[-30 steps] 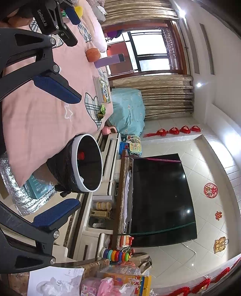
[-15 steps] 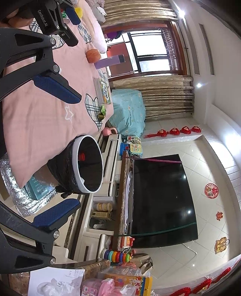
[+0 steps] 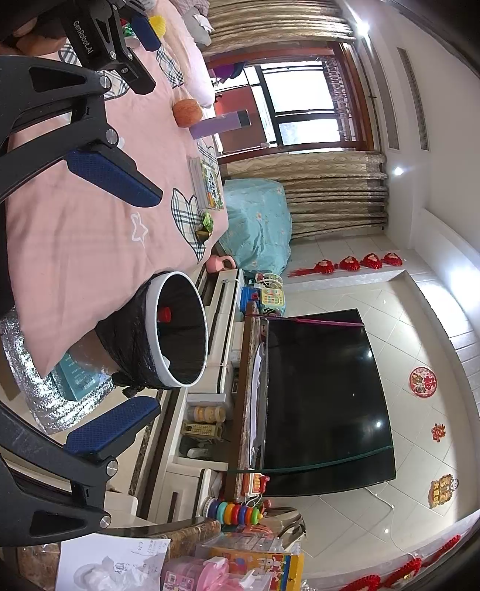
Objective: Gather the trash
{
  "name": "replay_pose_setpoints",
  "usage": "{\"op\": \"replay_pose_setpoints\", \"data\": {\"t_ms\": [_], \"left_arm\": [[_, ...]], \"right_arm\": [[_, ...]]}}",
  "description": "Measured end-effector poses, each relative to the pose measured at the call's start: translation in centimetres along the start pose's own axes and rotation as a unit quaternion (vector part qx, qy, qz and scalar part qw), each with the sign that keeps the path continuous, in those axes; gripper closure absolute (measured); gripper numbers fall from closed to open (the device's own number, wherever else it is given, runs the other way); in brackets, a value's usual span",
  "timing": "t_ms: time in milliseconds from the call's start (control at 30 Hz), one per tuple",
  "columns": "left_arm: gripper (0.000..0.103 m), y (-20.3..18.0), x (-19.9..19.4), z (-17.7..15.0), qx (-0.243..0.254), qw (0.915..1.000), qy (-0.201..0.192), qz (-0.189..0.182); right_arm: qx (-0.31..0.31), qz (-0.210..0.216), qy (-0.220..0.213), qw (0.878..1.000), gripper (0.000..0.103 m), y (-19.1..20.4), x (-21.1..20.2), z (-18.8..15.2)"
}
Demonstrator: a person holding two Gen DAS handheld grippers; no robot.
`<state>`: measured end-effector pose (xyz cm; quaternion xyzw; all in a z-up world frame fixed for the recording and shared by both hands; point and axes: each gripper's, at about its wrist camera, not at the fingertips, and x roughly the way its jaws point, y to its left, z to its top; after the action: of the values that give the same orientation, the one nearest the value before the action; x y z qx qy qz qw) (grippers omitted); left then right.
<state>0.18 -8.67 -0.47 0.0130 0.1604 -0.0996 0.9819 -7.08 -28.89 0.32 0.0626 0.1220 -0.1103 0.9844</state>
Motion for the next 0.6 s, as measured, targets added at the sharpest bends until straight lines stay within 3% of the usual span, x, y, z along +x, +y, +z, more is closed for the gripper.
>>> {"op": "replay_pose_setpoints", "data": {"t_ms": [600], "left_arm": [[0.0, -0.1, 0.11, -0.16, 0.005, 1.0, 0.002, -0.003]], "right_arm": [[0.004, 0.007, 0.002, 1.0, 0.0, 0.03, 0.02, -0.22]]}}
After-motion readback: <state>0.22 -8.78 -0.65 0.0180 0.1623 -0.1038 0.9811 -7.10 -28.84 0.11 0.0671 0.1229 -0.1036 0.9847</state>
